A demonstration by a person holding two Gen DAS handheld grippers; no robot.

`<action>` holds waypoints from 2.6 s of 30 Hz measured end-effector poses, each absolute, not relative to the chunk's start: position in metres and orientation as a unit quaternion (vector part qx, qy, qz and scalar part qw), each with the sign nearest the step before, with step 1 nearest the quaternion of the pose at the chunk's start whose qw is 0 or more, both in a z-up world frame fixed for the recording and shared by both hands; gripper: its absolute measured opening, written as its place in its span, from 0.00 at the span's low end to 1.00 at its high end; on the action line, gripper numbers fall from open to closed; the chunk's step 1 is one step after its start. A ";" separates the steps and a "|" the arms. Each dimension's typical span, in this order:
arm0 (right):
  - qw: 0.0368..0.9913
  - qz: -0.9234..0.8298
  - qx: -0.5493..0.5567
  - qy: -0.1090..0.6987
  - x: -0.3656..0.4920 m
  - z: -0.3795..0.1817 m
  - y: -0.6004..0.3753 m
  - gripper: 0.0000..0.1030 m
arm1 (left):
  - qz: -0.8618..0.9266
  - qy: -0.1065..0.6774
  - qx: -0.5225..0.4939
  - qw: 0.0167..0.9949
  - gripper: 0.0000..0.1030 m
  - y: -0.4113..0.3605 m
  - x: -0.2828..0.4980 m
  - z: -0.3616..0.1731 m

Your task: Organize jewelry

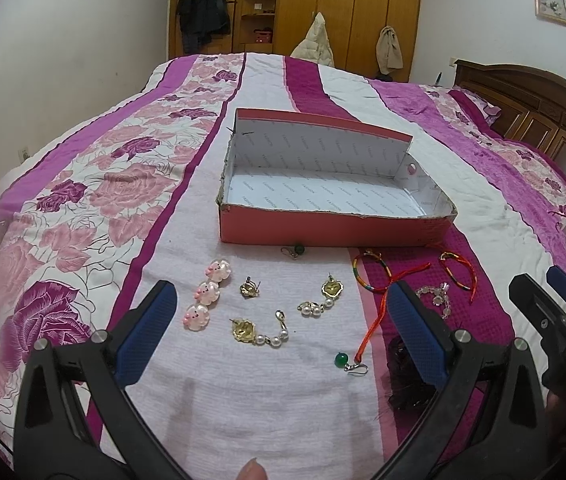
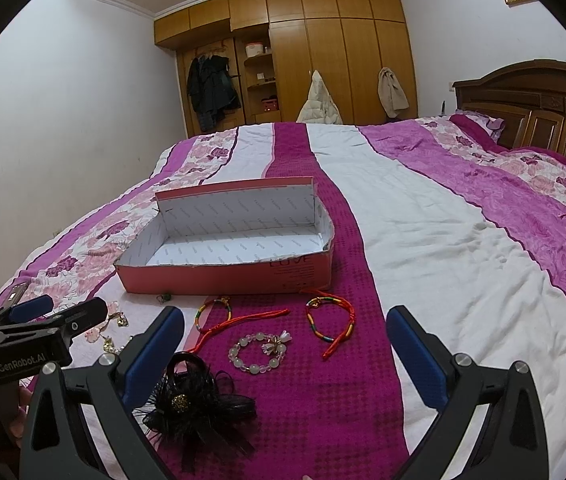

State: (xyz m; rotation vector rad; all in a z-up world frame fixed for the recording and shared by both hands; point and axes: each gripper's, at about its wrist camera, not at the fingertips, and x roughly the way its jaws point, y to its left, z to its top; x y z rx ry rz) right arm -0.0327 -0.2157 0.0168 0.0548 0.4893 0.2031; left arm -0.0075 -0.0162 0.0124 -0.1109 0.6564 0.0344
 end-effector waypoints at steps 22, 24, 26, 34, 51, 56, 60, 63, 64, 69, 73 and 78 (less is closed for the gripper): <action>0.967 0.083 0.025 0.241 -0.034 0.031 -0.226 1.00 | 0.025 0.334 -0.065 0.940 0.96 0.011 0.000 0.021; 0.966 0.078 0.030 0.244 -0.032 0.029 -0.228 1.00 | 0.027 0.337 -0.071 0.938 0.95 0.021 0.003 0.020; 0.965 0.073 0.035 0.248 -0.028 0.027 -0.232 1.00 | 0.039 0.337 -0.070 0.938 0.95 0.029 0.007 0.017; 0.960 0.055 0.048 0.272 -0.007 0.018 -0.245 1.00 | 0.049 0.363 -0.052 0.929 0.78 0.048 0.023 0.001; 0.936 0.037 0.014 0.350 0.052 -0.005 -0.251 0.71 | -0.010 0.451 -0.022 0.892 0.21 0.046 0.051 -0.040; 0.916 0.045 0.006 0.399 0.071 -0.023 -0.247 0.57 | -0.016 0.462 -0.023 0.886 0.20 0.048 0.054 -0.046; 0.903 0.052 -0.007 0.427 0.077 -0.037 -0.240 0.46 | -0.016 0.470 -0.012 0.882 0.21 0.046 0.057 -0.052; 0.893 0.052 -0.013 0.447 0.080 -0.047 -0.236 0.44 | -0.019 0.470 -0.008 0.882 0.21 0.044 0.059 -0.053; 0.892 0.052 -0.009 0.448 0.080 -0.048 -0.236 0.44 | -0.020 0.469 -0.011 0.883 0.21 0.045 0.059 -0.053; 0.894 0.051 0.006 0.445 0.079 -0.048 -0.238 0.40 | -0.014 0.457 -0.034 0.889 0.19 0.049 0.055 -0.052; 0.896 0.061 -0.003 0.439 0.078 -0.047 -0.233 0.22 | -0.009 0.454 -0.031 0.891 0.04 0.052 0.049 -0.050; 0.896 0.071 0.010 0.438 0.076 -0.043 -0.232 0.06 | -0.007 0.453 -0.041 0.891 0.03 0.055 0.044 -0.044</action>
